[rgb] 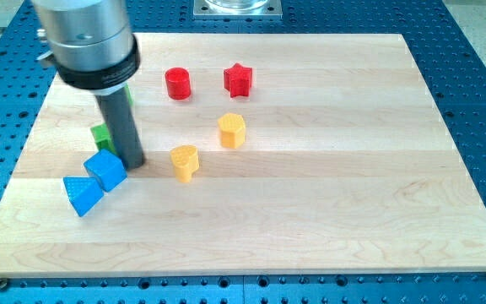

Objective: Push the blue blocks towards the bottom left corner

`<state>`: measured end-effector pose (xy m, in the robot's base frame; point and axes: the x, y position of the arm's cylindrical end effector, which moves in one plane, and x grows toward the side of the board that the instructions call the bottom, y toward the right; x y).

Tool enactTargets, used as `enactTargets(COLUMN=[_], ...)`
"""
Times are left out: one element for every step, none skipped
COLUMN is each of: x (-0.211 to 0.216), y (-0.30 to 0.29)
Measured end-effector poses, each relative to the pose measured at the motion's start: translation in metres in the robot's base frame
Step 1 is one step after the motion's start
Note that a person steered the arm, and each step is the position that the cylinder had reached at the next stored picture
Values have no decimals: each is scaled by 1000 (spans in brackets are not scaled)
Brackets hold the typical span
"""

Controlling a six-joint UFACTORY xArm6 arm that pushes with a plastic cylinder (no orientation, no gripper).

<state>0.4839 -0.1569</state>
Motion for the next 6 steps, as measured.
enactTargets(x=[34,28,3,-20,-35,-33], y=[-18,-15,11,-8,-14,-30])
